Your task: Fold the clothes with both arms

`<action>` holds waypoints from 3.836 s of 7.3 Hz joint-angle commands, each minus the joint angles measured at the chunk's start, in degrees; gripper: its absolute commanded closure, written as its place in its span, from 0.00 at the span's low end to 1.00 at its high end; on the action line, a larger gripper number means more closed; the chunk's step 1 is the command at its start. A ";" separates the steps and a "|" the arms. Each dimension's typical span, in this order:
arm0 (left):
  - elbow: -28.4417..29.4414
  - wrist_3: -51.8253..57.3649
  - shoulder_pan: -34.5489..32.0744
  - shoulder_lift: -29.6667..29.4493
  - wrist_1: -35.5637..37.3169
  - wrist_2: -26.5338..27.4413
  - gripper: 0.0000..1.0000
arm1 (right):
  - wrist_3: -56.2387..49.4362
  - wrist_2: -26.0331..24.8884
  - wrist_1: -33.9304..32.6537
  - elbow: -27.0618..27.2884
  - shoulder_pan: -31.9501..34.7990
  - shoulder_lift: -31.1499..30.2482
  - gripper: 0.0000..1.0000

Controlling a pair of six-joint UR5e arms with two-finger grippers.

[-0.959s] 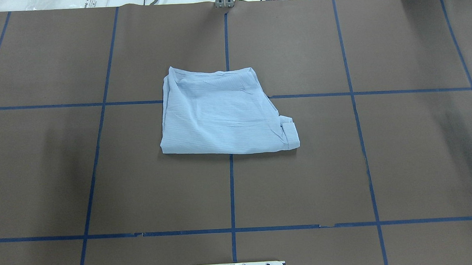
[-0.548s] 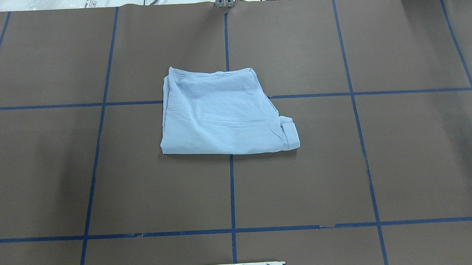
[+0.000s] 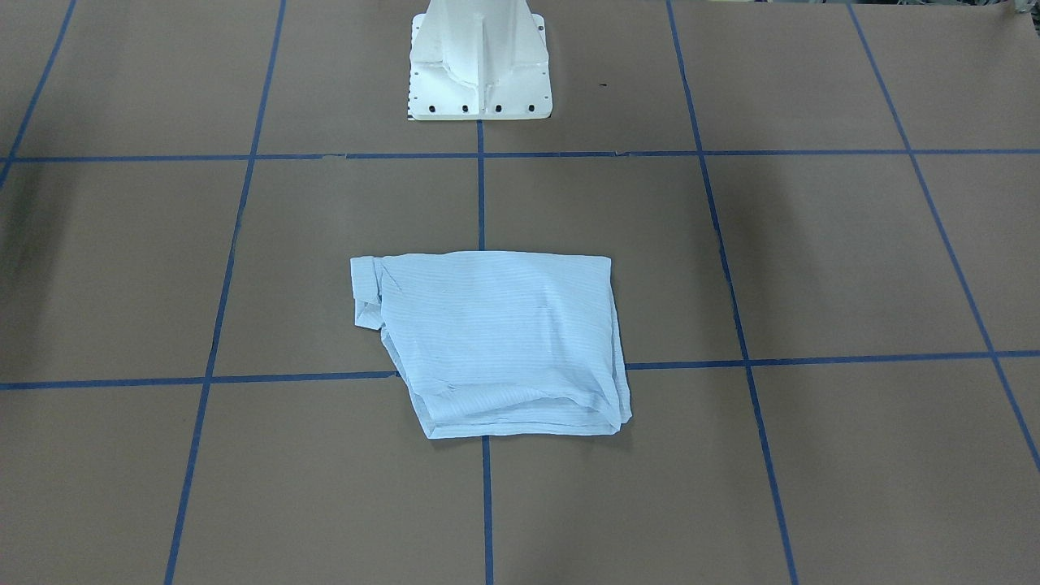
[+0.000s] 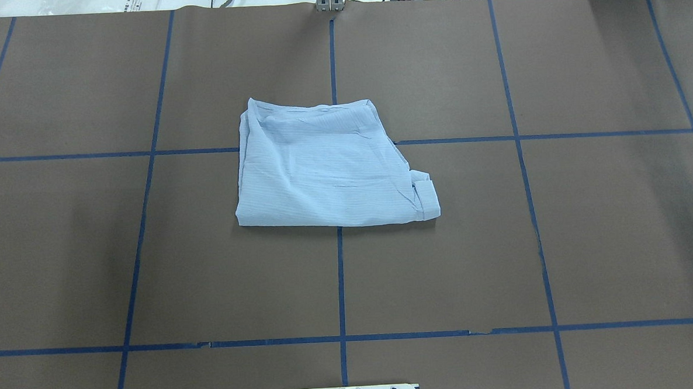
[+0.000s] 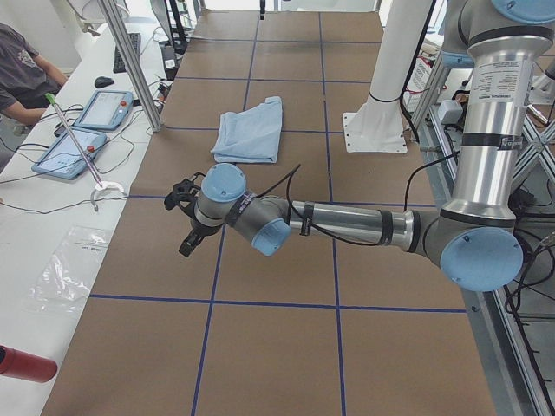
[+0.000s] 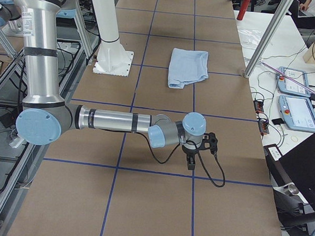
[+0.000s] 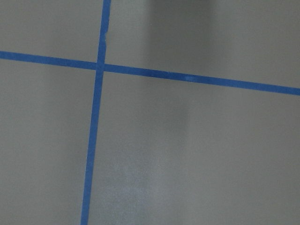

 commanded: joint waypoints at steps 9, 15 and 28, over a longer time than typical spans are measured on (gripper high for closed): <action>4.43 -3.33 0.74 -4.04 1.79 0.13 0.00 | -0.47 -2.01 -16.90 4.78 -1.52 8.08 0.00; 3.20 -4.05 0.83 -3.42 1.36 -0.48 0.00 | -0.29 -1.13 -17.61 6.19 -1.53 7.38 0.00; -0.58 -3.88 0.92 -1.23 1.01 -0.48 0.00 | 0.41 2.03 -17.61 10.49 -1.53 4.92 0.00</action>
